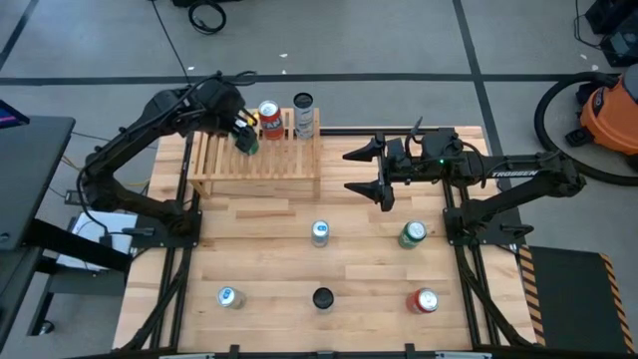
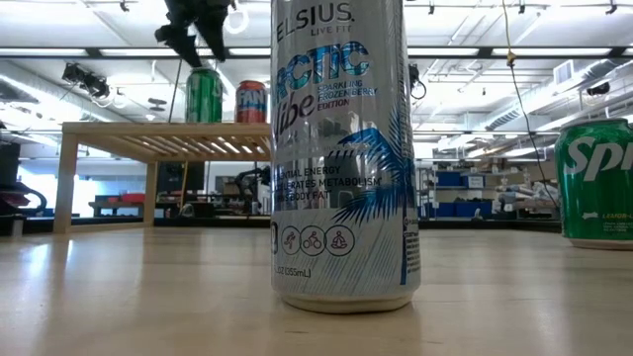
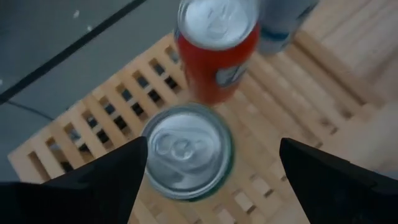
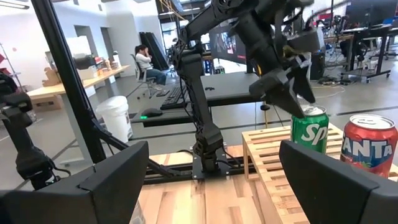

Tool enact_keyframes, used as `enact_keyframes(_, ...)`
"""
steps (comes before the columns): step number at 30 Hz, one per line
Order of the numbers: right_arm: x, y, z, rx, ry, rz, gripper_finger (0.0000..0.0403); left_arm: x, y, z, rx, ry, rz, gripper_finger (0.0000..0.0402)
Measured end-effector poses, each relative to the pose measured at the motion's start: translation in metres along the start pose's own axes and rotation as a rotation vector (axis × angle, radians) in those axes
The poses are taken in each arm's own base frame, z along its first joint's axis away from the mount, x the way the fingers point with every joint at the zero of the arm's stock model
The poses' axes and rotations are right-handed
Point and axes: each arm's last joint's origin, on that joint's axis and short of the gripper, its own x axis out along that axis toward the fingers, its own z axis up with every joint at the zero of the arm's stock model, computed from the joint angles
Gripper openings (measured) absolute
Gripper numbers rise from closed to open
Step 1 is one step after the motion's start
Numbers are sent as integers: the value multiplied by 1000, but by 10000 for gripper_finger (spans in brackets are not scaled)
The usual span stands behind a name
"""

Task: Place canned beverage on shelf
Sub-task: Put the top green soda can on the shelf

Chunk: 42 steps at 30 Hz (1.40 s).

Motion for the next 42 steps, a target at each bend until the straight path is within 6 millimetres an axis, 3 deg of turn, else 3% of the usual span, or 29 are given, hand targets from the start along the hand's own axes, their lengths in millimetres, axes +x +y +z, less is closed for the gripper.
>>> enact_keyframes(8, 0, 0, 0, 0, 1, 0, 372, -19, 9, 7, -49, -54, 67, 366)
enact_keyframes(14, 0, 0, -1, 0, 8, -1, 372, -7, 21, 9, -108, 16, 92, 366)
enact_keyframes(23, 0, -1, -7, 4, 68, -8, 372, 16, 15, 16, -106, 92, 7, 366)
enact_keyframes(42, 0, -1, -7, 4, 68, -8, 372, 18, 16, 12, -100, 151, 21, 366)
